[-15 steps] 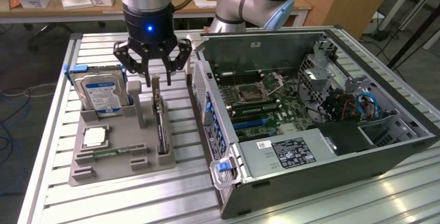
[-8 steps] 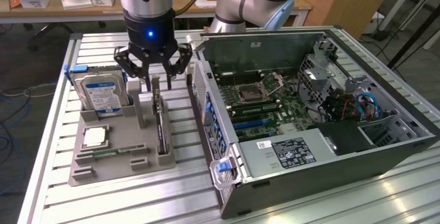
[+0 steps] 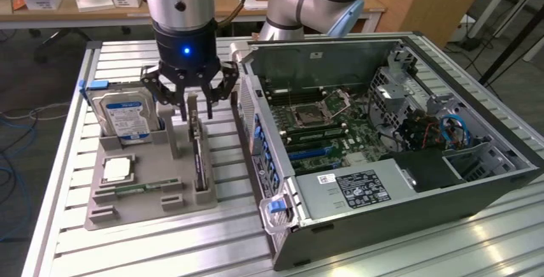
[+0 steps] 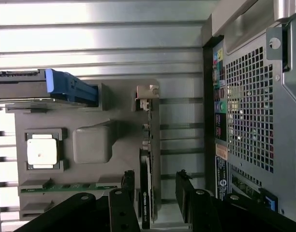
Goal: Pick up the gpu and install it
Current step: 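Pick up the gpu and move the gpu toward the slot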
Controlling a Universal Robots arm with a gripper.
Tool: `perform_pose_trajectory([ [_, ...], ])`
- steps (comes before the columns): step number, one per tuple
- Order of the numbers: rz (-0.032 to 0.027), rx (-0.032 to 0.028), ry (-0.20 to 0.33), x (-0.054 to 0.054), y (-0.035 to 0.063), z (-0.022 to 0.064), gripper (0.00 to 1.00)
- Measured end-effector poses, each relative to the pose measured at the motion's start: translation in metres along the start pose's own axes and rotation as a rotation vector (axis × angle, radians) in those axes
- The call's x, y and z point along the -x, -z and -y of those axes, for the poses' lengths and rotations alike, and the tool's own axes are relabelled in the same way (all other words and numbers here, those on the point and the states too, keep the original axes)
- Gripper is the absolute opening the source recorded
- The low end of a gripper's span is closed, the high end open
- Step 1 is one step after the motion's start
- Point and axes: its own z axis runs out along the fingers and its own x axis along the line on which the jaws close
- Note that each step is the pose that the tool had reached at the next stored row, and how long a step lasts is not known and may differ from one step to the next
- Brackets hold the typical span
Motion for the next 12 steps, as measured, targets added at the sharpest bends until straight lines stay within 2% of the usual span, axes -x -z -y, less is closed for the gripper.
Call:
perform_pose_trajectory([
  [12, 0.0, -0.004, -0.001, -0.005, -0.0171, 0.0032, 0.47],
])
